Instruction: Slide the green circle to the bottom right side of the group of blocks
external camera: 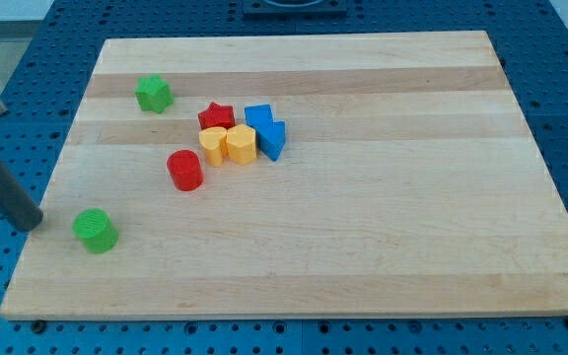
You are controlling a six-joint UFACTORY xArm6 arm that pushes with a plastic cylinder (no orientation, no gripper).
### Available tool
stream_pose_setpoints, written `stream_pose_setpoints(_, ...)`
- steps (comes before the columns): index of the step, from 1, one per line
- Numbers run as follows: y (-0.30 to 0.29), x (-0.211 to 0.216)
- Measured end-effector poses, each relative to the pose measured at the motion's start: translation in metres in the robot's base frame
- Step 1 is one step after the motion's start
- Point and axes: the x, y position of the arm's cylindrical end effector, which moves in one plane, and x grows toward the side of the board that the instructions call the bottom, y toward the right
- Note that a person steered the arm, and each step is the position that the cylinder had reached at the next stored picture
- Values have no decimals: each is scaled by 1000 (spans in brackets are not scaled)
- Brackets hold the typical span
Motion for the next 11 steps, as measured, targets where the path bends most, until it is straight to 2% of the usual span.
stream_pose_setpoints(1,75,-2)
stream_pose_setpoints(2,192,-3)
stream_pose_setpoints(3,175,-3)
stream_pose_setpoints(4,68,-3)
stream_pose_setpoints(5,40,22)
stream_pose_setpoints(6,126,26)
stream_pose_setpoints(7,240,4)
stream_pose_setpoints(8,292,0)
stream_pose_setpoints(10,120,12)
stream_pose_setpoints(11,153,48)
